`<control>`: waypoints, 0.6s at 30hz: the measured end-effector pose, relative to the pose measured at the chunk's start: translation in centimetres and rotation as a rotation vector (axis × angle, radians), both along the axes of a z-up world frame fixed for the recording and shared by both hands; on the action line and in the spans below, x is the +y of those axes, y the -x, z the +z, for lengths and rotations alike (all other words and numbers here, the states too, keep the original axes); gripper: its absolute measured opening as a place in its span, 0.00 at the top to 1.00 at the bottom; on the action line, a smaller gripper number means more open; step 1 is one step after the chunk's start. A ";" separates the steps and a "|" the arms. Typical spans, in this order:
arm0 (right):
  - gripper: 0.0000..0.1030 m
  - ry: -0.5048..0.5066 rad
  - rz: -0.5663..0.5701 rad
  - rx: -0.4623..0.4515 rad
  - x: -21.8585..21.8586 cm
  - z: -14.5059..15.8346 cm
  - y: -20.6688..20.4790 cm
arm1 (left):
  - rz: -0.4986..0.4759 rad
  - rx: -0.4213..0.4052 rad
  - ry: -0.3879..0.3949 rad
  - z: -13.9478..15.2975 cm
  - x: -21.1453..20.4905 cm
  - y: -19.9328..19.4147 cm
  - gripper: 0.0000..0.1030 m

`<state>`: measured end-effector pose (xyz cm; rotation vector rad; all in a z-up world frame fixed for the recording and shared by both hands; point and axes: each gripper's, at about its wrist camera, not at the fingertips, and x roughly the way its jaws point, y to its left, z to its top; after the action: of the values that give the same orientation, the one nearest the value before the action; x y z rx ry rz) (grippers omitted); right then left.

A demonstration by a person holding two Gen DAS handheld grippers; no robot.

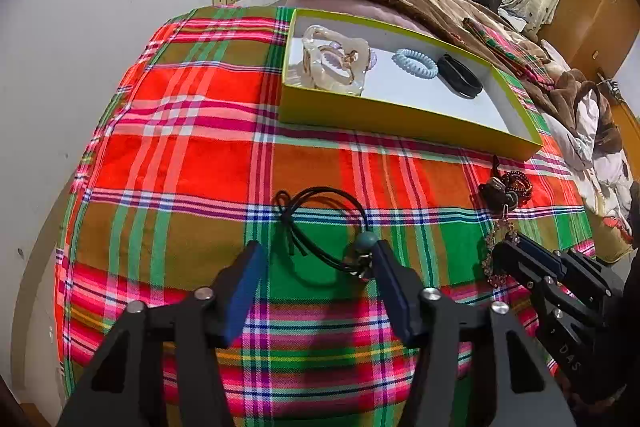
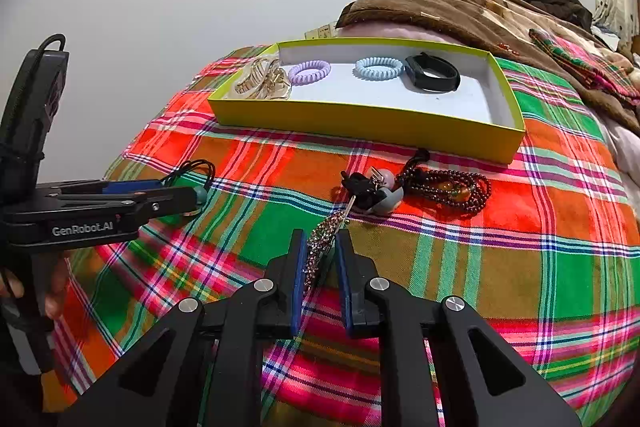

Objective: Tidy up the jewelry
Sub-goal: 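Grasp the black elastic with bead using the left gripper while the right grasps the rhinestone clip, then carry both items into the box and open both grippers to release them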

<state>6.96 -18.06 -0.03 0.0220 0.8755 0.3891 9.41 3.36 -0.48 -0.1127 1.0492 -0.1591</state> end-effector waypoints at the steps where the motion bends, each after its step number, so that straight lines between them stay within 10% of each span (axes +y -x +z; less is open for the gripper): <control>1: 0.89 -0.013 -0.001 -0.004 -0.2 0.1 0.0 | 0.001 -0.001 -0.004 0.0 -0.1 0.0 0.51; 13: 0.89 -0.037 0.003 -0.030 -1.3 0.5 0.0 | 0.098 0.024 0.103 0.1 1.3 -0.1 0.54; 18: 0.89 -0.043 -0.007 -0.039 -1.9 0.8 0.1 | 0.106 0.032 0.138 0.1 1.4 -0.4 0.81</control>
<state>6.90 -19.93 0.79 0.0570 0.8278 0.4002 9.83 4.78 -0.42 -0.2959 1.0609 -0.1342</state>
